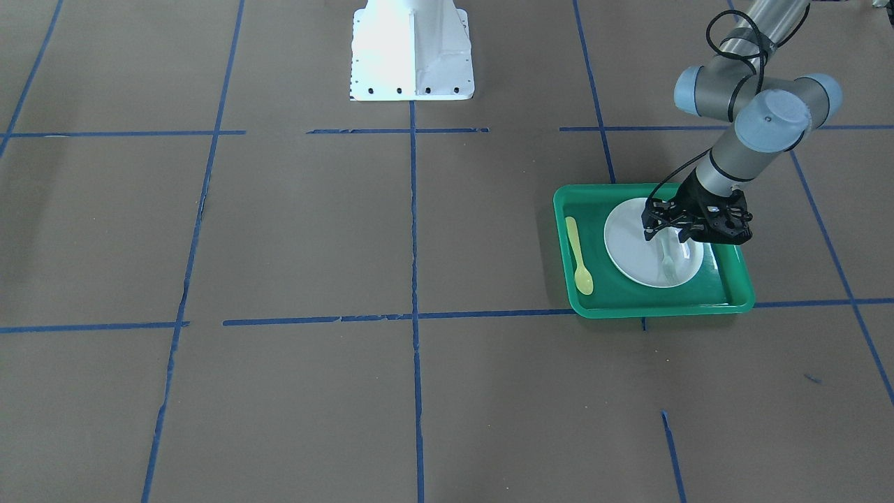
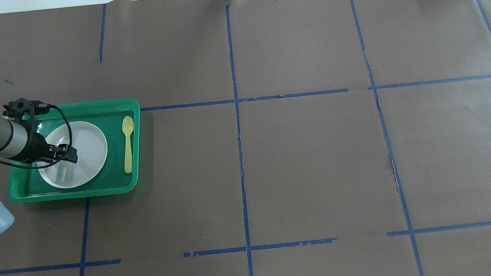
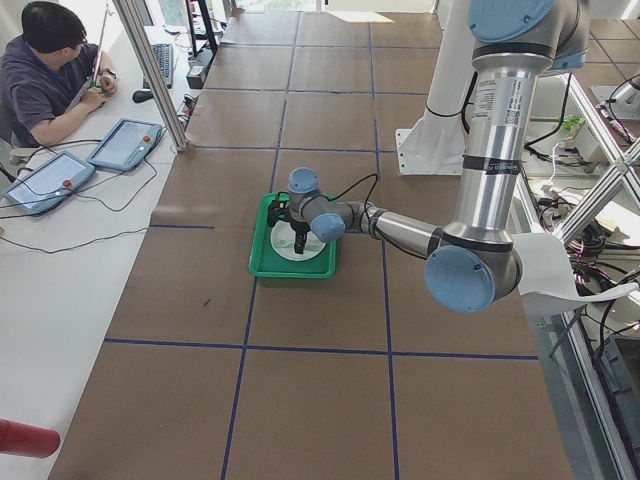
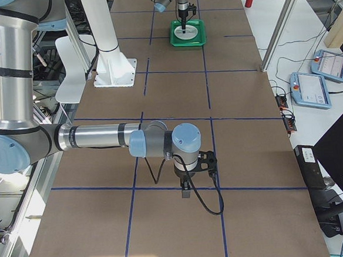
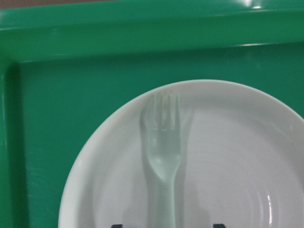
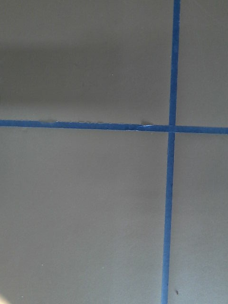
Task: Place fork
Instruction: 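Move the left gripper over the plate and grasp the pale green fork, then carry the fork off the plate and lower it onto the tray beside the plate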
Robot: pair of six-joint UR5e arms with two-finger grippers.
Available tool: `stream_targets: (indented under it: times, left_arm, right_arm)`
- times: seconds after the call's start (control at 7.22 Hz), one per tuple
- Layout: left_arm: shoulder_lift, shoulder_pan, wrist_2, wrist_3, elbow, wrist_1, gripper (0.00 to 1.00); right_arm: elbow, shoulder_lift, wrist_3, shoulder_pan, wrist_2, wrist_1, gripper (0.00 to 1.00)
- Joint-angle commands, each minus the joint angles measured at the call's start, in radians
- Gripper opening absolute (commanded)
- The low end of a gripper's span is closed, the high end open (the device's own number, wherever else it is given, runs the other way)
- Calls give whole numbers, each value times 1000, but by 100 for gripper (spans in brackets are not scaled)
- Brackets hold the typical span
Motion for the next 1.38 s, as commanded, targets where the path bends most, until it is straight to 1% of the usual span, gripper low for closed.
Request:
stream_targets:
  times: [0.0, 0.14, 0.28, 0.83, 0.97, 1.11, 1.25]
  left_arm:
    - [1, -1, -1, 0, 1, 4, 42]
    - [1, -1, -1, 0, -2, 8, 8]
    - [1, -1, -1, -2, -4, 11, 0]
    - [4, -19, -13, 0, -45, 13, 0]
    - [11, -83, -92, 9, -47, 20, 0]
    - [19, -129, -114, 14, -45, 37, 0]
    - [36, -133, -115, 15, -34, 43, 0]
  right_arm:
    - [0, 0, 0, 0, 0, 0, 100]
    - [0, 0, 0, 0, 0, 0, 100]
    - [0, 0, 0, 0, 0, 0, 100]
    - [0, 0, 0, 0, 0, 0, 100]
    - [0, 0, 0, 0, 0, 0, 100]
    - [0, 0, 0, 0, 0, 0, 100]
    - [0, 0, 0, 0, 0, 0, 100]
